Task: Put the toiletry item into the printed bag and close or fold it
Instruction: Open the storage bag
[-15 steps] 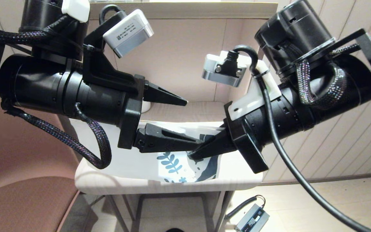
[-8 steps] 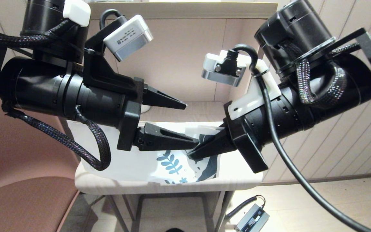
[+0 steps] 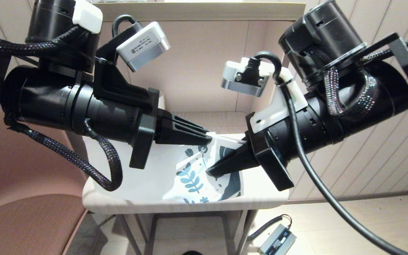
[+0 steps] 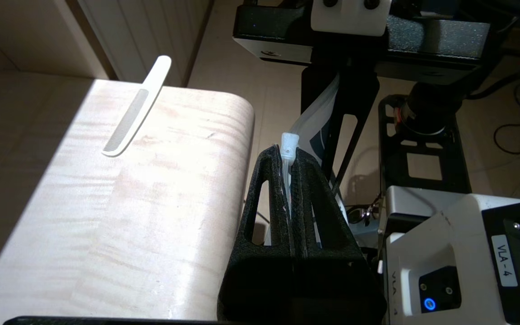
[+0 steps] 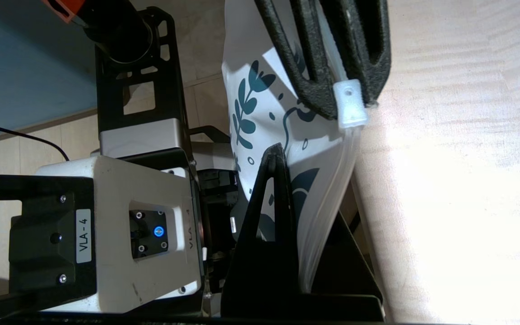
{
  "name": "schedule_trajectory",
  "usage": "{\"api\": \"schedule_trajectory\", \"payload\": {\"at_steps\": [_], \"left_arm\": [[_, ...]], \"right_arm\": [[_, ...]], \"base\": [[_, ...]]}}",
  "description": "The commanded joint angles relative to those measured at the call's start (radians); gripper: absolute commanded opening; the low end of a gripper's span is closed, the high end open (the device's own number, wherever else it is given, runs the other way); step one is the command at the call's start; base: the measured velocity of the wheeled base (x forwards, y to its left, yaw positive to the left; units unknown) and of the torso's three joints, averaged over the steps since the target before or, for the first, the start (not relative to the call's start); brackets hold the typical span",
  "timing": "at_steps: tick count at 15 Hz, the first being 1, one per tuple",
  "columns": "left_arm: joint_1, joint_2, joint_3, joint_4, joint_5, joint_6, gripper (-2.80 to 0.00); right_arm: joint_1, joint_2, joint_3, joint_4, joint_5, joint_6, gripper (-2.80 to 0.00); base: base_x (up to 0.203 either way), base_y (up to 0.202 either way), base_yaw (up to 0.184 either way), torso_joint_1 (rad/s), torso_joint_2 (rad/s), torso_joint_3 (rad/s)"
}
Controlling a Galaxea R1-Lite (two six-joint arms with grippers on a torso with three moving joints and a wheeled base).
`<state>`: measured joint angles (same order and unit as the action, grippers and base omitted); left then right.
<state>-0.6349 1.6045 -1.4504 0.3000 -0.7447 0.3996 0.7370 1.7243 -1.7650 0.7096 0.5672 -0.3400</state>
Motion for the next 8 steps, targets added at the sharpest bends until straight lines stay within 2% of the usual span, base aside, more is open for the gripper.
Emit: {"api": "schedule_trajectory", "payload": {"at_steps": [1, 8], "left_arm": [[0.0, 0.005, 0.001, 0.001, -0.004, 0.002, -2.8], [0.001, -0.004, 0.019, -0.002, -0.005, 0.002, -2.8]], "right_arm": [[0.001, 0.005, 0.001, 0.004, 0.004, -0.004, -2.8], [-0.011, -0.003, 0.01, 0.004, 0.003, -0.004, -2.8]], "base": [[0.0, 0.0, 0.0, 0.0, 0.0, 0.0], [0.0, 0.0, 0.0, 0.0, 0.0, 0.0]]}}
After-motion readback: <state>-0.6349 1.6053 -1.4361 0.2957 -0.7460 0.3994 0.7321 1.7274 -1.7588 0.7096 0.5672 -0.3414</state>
